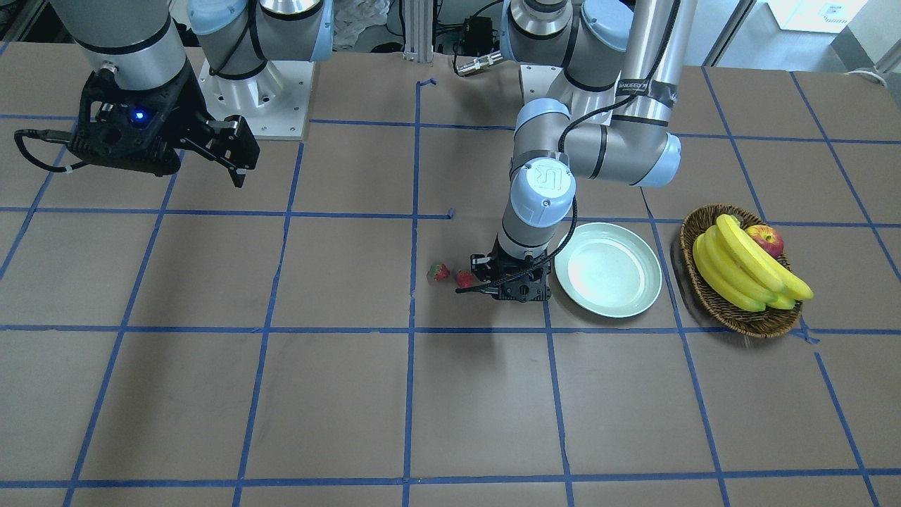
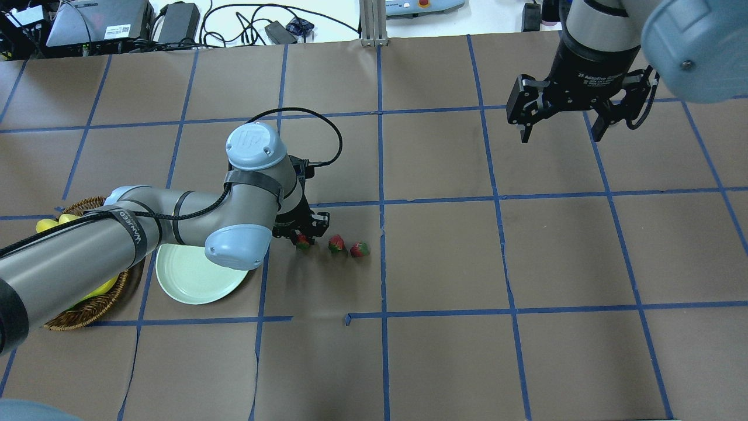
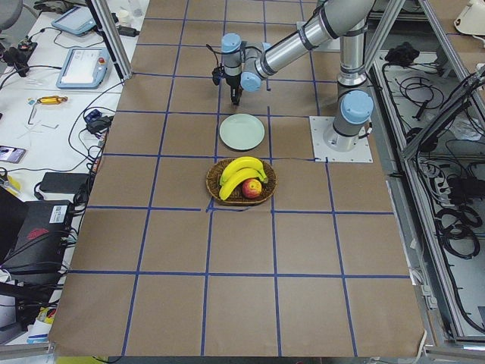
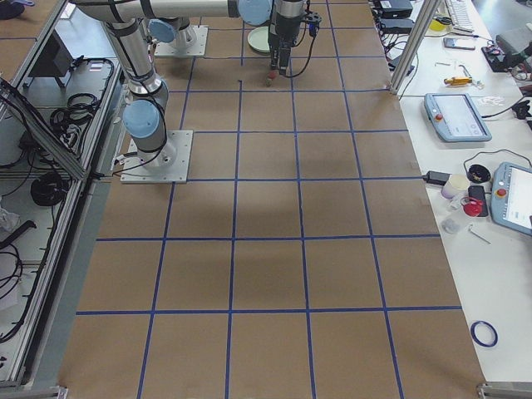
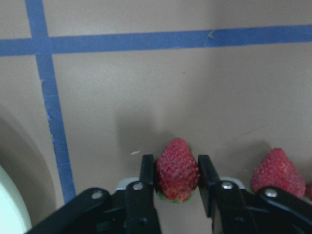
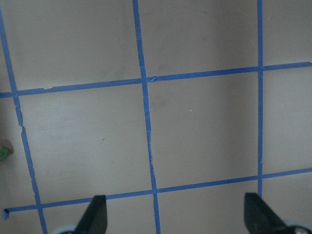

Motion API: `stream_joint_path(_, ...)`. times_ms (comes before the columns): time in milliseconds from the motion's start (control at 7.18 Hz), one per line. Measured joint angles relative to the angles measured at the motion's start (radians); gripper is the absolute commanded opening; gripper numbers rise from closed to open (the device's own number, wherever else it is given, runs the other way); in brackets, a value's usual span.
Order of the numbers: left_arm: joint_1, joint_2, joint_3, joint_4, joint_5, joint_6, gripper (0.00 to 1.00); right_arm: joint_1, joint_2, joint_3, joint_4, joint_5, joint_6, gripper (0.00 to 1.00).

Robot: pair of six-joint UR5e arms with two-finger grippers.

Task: Collect all strawberries into plate
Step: 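Move the strawberry over the plate and open the left gripper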

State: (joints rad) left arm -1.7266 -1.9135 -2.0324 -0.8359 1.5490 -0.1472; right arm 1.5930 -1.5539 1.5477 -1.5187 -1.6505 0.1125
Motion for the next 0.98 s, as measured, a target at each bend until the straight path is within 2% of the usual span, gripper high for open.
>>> stream_joint_path(418,0.021,0.046,0.027,-0.017,0.061,0.037,0.30,-0.001,0.001,0.000,-0.004,-0.003,-0.002,1.00)
stream_joint_path(697,0.089,0.094,0.033,-0.080,0.092,0.127,0.31,0.002,0.003,-0.001,-0.016,0.008,-0.007,1.00)
stream_joint_path(975,0.157,0.139,0.023,-0.150,0.113,0.256,0.30,0.023,0.006,-0.001,-0.073,0.076,-0.013,1.00)
